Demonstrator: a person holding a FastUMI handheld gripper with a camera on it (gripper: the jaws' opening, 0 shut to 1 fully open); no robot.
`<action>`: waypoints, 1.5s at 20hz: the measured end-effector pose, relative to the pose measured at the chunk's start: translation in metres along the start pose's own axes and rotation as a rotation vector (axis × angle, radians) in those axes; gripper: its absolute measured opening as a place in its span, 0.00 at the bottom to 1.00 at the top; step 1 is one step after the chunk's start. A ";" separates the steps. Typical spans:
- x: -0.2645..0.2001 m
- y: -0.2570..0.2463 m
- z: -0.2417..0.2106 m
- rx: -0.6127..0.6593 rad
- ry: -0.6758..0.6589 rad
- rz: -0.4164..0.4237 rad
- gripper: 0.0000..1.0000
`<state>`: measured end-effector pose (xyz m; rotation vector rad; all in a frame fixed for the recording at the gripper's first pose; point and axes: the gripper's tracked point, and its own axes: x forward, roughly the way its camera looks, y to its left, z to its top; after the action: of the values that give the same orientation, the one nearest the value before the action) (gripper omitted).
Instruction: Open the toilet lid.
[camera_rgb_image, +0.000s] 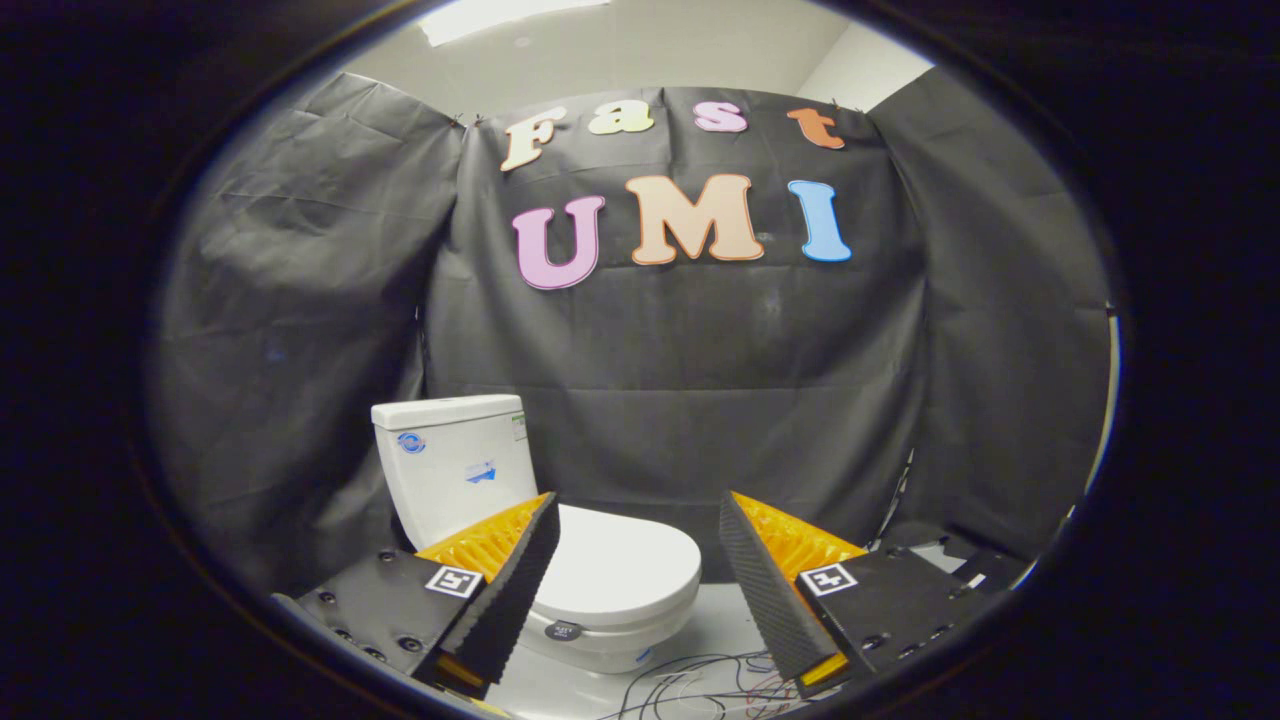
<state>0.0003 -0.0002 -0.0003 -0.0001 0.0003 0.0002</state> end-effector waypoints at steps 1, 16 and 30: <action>0.000 0.000 0.001 0.000 0.000 0.000 0.99; 0.000 0.000 0.000 0.000 0.000 0.000 0.99; 0.048 0.010 -0.002 -0.038 0.001 0.007 0.99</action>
<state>0.0481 0.0093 -0.0022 -0.0383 0.0018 0.0068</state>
